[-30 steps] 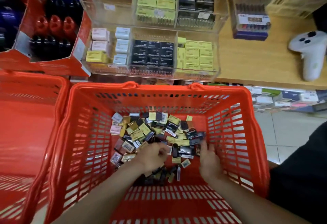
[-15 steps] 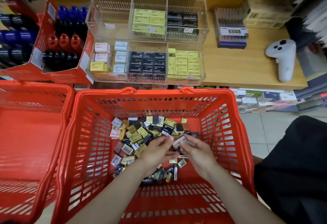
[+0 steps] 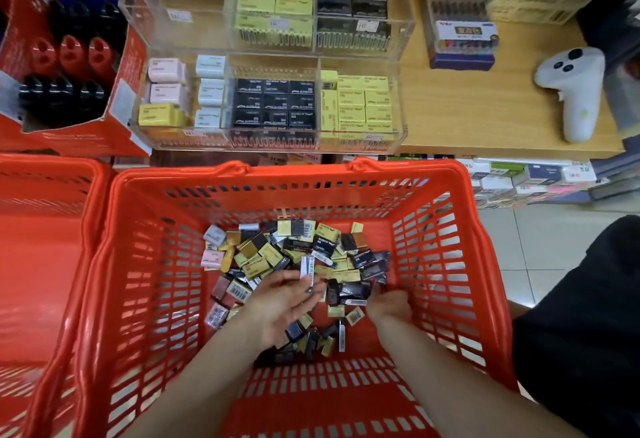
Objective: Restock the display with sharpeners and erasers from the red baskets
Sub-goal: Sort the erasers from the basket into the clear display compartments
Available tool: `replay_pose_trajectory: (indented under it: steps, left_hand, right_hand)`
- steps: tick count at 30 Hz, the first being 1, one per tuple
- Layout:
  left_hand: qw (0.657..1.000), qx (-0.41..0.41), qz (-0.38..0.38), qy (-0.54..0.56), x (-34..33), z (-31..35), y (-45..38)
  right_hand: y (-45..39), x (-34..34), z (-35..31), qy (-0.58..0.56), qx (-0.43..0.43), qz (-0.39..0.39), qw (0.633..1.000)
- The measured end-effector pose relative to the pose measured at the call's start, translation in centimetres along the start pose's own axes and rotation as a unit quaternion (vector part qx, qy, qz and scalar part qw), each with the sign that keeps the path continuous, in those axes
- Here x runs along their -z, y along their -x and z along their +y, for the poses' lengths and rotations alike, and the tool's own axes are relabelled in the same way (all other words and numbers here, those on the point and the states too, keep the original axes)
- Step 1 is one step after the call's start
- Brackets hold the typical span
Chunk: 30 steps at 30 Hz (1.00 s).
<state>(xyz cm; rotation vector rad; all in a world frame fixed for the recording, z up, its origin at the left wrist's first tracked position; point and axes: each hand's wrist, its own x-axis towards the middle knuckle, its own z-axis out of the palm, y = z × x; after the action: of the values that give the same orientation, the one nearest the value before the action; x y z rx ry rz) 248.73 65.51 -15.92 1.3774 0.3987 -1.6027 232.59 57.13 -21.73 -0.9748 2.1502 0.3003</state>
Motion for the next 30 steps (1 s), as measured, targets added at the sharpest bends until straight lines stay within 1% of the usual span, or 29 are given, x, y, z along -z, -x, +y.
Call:
replay_pose_trajectory:
  steps: [2,5,7,10,14,15,17,19,21,22,24,26,27,30]
  left_hand:
    - [1.0,0.0,-0.011,-0.018,0.6,-0.1,-0.3]
    - [0.996,-0.004,-0.046,-0.077,1.1,-0.1,-0.5]
    - [0.993,-0.006,-0.056,-0.105,1.4,-0.1,-0.4]
    - [0.992,-0.005,-0.057,-0.117,1.4,-0.1,-0.5]
    - [0.996,0.012,-0.026,-0.088,0.7,-0.1,-0.8]
    - [0.997,0.013,-0.015,-0.079,0.5,-0.1,-0.8]
    - [0.998,0.006,-0.005,-0.065,0.0,0.0,-0.5]
    - [0.998,-0.003,-0.015,-0.069,-0.4,0.0,0.1]
    - [0.993,-0.015,-0.034,-0.115,-1.1,0.4,1.4]
    - [0.989,-0.027,-0.034,-0.142,-1.5,0.7,2.3]
    - [0.977,-0.071,-0.015,-0.202,-2.3,1.8,4.5]
    - [0.959,-0.129,0.002,-0.25,-3.3,3.5,7.1]
    - [0.955,-0.153,0.002,-0.255,-3.8,4.4,8.4]
    - [0.949,-0.208,-0.037,-0.233,-5.2,7.0,13.4]
  right_hand:
    - [-0.1,-1.3,-0.7,-0.03,-0.032,0.021,0.999]
    - [-0.3,-2.3,-0.9,-0.049,-0.043,0.05,0.997]
    - [-0.6,-2.4,-0.7,-0.063,-0.01,0.057,0.996]
    - [-0.6,-1.9,-0.2,-0.105,0.031,0.051,0.993]
    - [0.5,-0.4,0.7,-0.137,0.082,0.081,0.984]
    - [0.8,-0.1,1.0,-0.147,0.1,0.076,0.981]
    - [1.5,0.5,1.7,-0.168,0.128,0.036,0.977]
    - [2.3,1.2,1.8,-0.239,0.127,-0.035,0.962]
    - [3.7,2.3,1.4,-0.341,0.107,-0.117,0.927]
    - [4.6,3.1,0.9,-0.379,0.104,-0.146,0.908]
    - [6.9,5.2,-0.2,-0.426,0.121,-0.197,0.875]
    - [9.9,7.7,-1.6,-0.432,0.164,-0.248,0.852]
    - [11.5,9.1,-2.3,-0.424,0.193,-0.274,0.841]
    - [16.3,13.3,-4.4,-0.382,0.284,-0.318,0.82]
